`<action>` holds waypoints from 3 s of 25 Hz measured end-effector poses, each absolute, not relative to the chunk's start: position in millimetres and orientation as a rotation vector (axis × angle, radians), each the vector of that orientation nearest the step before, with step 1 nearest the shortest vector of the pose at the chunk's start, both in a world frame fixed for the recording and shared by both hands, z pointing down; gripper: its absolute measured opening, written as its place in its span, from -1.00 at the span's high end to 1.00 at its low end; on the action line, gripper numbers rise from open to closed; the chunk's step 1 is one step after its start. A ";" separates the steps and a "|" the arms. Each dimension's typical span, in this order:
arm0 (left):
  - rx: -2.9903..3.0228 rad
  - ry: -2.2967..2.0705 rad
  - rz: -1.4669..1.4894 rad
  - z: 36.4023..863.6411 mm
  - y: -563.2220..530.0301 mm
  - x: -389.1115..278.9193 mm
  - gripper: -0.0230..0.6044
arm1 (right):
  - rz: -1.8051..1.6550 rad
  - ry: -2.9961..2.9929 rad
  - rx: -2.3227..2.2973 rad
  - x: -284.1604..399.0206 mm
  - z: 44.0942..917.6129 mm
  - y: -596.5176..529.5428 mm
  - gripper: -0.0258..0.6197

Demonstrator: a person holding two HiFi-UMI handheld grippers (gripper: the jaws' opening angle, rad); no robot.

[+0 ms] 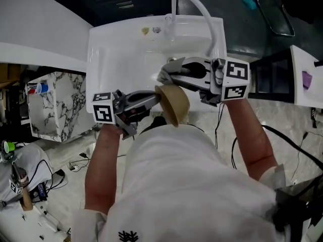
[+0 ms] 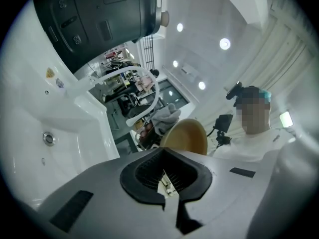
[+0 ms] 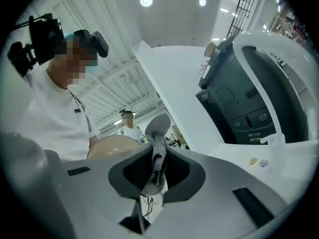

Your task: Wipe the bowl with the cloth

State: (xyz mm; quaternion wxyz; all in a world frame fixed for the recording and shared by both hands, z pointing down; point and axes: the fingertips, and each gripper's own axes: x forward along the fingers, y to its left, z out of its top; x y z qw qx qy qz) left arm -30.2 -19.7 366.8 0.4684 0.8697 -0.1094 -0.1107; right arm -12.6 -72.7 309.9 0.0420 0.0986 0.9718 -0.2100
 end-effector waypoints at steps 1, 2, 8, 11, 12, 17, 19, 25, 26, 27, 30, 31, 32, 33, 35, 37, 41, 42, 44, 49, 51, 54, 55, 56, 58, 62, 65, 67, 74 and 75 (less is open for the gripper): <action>2.136 -0.272 -0.280 365.6 -21.1 -31.2 0.89 | -0.656 2.981 0.291 -13.5 315.5 -73.4 0.79; 2.138 -0.280 -0.288 364.6 -22.8 -33.0 0.89 | -0.665 2.991 0.281 -14.2 321.3 -73.6 0.79; 2.131 -0.359 -0.349 360.1 -37.8 -51.4 0.89 | -0.698 3.083 0.257 -13.9 353.3 -66.4 0.79; 2.125 -0.405 -0.371 359.7 -46.7 -62.4 0.89 | -0.707 3.121 0.295 -15.1 363.6 -55.5 0.79; 2.121 -0.419 -0.378 359.9 -49.5 -65.9 0.89 | -0.712 3.129 0.311 -15.3 365.6 -51.4 0.79; 2.102 -0.470 -0.388 365.9 -56.6 -77.7 0.89 | -0.713 3.143 0.409 -14.9 365.4 -31.6 0.79; 2.089 -0.487 -0.392 370.5 -58.1 -81.3 0.89 | -0.715 3.139 0.441 -12.8 362.6 -26.1 0.79; 2.042 -0.509 -0.386 386.2 -55.8 -87.0 0.89 | -0.704 3.084 0.564 -3.9 342.8 -7.7 0.79; 2.036 -0.504 -0.383 388.4 -55.0 -86.9 0.89 | -0.703 3.068 0.565 -2.5 338.4 -8.2 0.79; 2.030 -0.498 -0.380 390.5 -54.1 -86.7 0.89 | -0.702 3.054 0.560 -1.2 334.2 -9.9 0.79; 2.020 -0.481 -0.362 397.3 -50.4 -85.2 0.89 | -0.710 2.999 0.536 2.1 321.5 -16.7 0.79; 2.018 -0.471 -0.357 399.1 -49.4 -83.9 0.89 | -0.718 2.977 0.526 3.0 317.7 -19.3 0.79; 2.016 -0.460 -0.356 400.2 -48.6 -82.4 0.89 | -0.726 2.957 0.518 3.8 314.4 -22.0 0.79; 2.014 -0.450 -0.355 400.8 -48.1 -81.0 0.89 | -0.733 2.939 0.511 4.3 311.6 -24.8 0.79; 2.013 -0.434 -0.356 400.1 -48.3 -78.9 0.89 | -0.743 2.910 0.493 4.8 306.8 -30.6 0.79; 2.015 -0.422 -0.356 398.5 -48.6 -77.8 0.89 | -0.754 2.884 0.469 5.6 302.5 -36.9 0.79; 2.026 -0.395 -0.337 397.2 -45.4 -74.2 0.89 | -0.780 2.829 0.395 6.6 295.7 -52.7 0.79; 2.030 -0.385 -0.326 397.5 -43.2 -72.3 0.89 | -0.779 2.824 0.378 6.3 294.5 -55.5 0.79; 2.042 -0.358 -0.295 397.9 -37.9 -66.9 0.89 | -0.771 2.822 0.350 5.3 292.4 -60.1 0.79; 2.086 -0.250 -0.199 396.1 -19.6 -45.8 0.89 | -0.767 2.847 0.342 -2.3 294.1 -62.4 0.79; 2.104 -0.202 -0.180 393.0 -13.3 -37.5 0.89 | -0.777 2.852 0.374 -5.9 296.3 -58.2 0.79; 2.120 -0.163 -0.174 388.4 -8.8 -31.9 0.89 | -0.799 2.851 0.387 -11.3 300.2 -55.8 0.79; 2.125 -0.160 -0.175 386.9 -8.2 -31.6 0.89 | -0.807 2.855 0.381 -12.7 302.5 -56.1 0.79; 2.130 -0.159 -0.178 385.4 -7.9 -31.6 0.89 | -0.815 2.860 0.372 -13.7 305.2 -56.7 0.79; 2.137 -0.159 -0.192 382.1 -7.7 -32.5 0.89 | -0.834 2.873 0.349 -14.1 311.7 -58.6 0.79; 2.140 -0.170 -0.251 375.7 -10.2 -37.1 0.89 | -0.873 2.915 0.296 -13.7 329.0 -61.9 0.79; 2.137 -0.184 -0.298 371.1 -13.9 -41.2 0.89 | -0.898 2.940 0.275 -12.7 340.3 -61.0 0.79; 2.135 -0.201 -0.329 368.3 -18.0 -45.3 0.89 | -0.906 2.955 0.272 -11.7 346.1 -59.0 0.79; 2.103 -0.281 -0.418 368.1 -31.8 -69.1 0.89 | -0.924 2.945 0.322 -3.0 349.5 -46.5 0.79; 2.099 -0.289 -0.425 368.8 -32.5 -71.9 0.89 | -0.921 2.939 0.339 -1.9 347.5 -43.7 0.79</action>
